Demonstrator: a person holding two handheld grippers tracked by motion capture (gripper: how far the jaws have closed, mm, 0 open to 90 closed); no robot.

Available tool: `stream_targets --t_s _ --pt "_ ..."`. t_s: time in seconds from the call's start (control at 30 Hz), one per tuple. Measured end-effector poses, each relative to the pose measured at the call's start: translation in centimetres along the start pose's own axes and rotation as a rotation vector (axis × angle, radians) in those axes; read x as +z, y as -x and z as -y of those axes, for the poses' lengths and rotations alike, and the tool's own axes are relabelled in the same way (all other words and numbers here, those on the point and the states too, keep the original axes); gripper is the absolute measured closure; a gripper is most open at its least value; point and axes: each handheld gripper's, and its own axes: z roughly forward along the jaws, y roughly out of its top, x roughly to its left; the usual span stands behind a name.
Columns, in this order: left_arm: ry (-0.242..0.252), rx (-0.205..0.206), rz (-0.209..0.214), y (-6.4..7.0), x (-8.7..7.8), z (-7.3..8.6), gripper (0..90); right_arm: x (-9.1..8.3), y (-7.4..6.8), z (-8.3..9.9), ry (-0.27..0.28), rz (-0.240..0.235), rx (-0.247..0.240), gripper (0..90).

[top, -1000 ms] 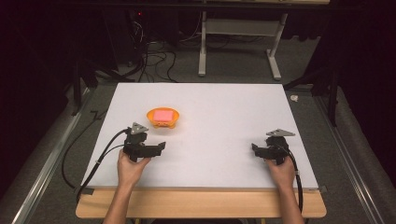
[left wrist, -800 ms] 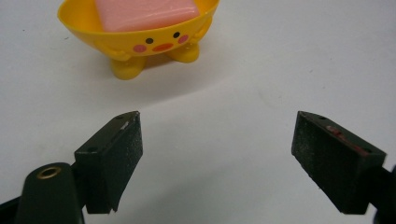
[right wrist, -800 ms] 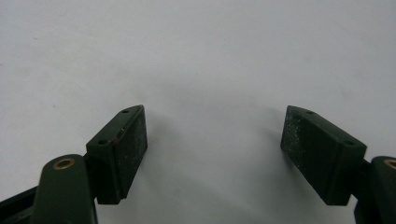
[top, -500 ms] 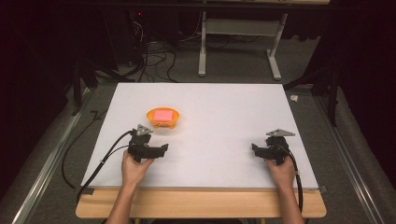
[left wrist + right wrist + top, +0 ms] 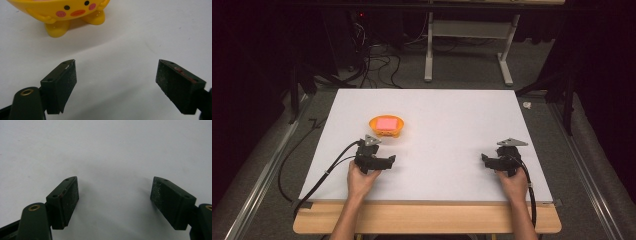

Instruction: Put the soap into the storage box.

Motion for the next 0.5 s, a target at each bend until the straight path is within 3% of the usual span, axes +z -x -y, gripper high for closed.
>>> stream_targets --t_s 0.5 --pt "0.003 0.030 -0.031 0.2 1.3 0.4 17.4 0.0 0.0 0.0 0.000 0.000 0.001 23.3"
